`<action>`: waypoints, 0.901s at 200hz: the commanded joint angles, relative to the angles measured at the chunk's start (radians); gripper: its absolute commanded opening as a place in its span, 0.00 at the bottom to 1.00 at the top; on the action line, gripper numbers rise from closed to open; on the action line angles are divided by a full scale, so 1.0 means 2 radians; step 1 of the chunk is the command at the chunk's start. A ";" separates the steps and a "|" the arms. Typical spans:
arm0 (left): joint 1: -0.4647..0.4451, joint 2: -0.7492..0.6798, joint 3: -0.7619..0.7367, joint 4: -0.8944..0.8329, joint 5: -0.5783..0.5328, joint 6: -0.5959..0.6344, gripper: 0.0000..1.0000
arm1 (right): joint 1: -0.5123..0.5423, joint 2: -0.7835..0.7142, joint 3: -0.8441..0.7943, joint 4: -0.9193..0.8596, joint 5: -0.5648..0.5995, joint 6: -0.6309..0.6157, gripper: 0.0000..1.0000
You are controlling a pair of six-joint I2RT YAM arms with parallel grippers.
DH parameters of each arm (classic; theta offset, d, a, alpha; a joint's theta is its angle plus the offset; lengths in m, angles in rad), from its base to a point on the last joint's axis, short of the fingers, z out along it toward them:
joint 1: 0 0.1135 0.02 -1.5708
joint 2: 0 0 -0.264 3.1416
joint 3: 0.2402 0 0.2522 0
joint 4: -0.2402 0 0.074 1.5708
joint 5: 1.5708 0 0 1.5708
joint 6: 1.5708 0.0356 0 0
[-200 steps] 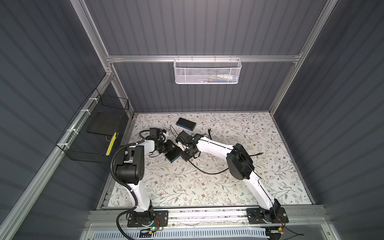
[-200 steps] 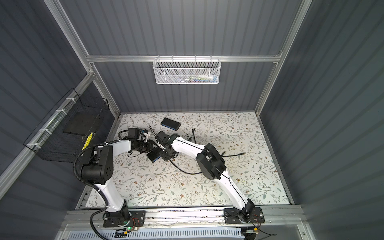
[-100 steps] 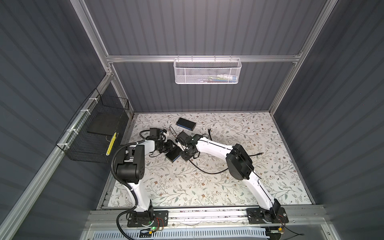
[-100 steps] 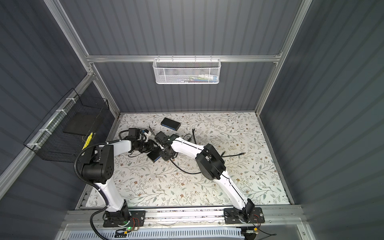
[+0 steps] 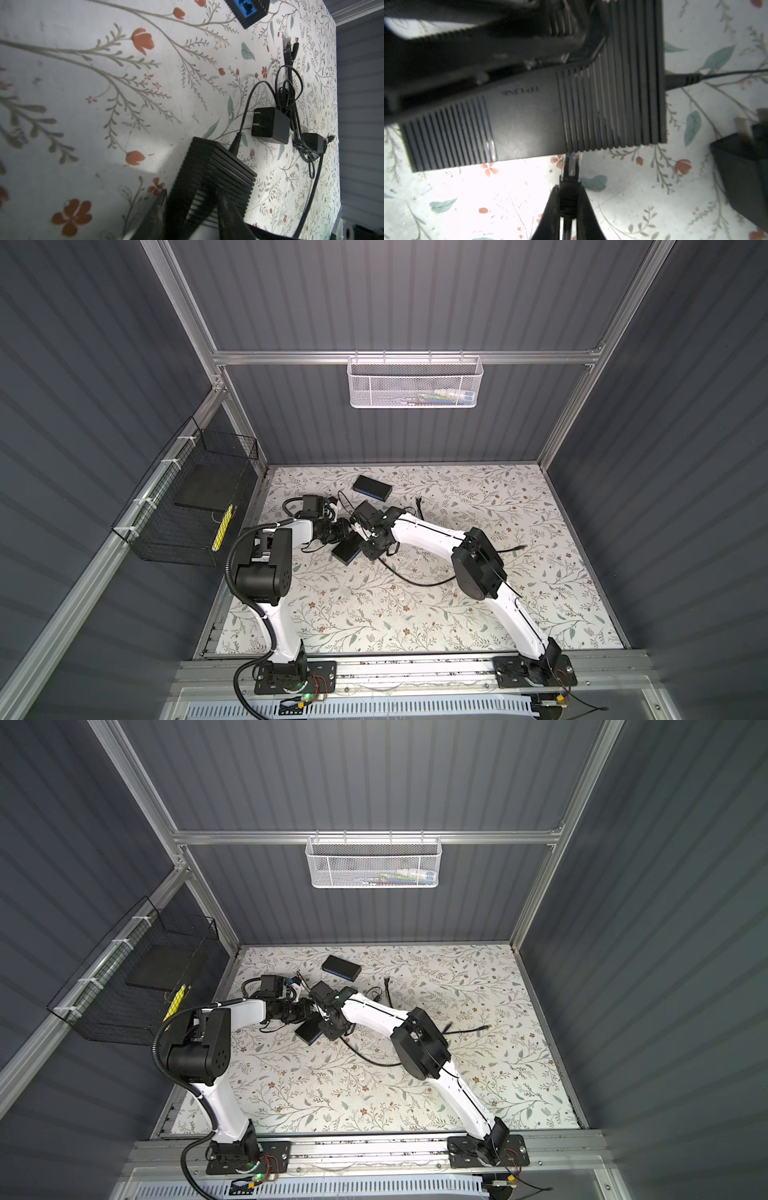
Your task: Insert the plug into the switch port
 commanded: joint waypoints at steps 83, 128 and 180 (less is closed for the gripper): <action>-0.016 0.033 -0.010 -0.005 0.064 0.029 0.40 | -0.017 -0.014 -0.018 0.053 -0.033 -0.072 0.00; -0.016 0.042 -0.024 0.014 0.087 0.033 0.39 | -0.031 -0.023 -0.030 0.065 -0.036 -0.090 0.00; -0.016 0.055 -0.027 0.021 0.123 0.041 0.37 | -0.032 -0.019 -0.024 0.075 -0.040 -0.095 0.00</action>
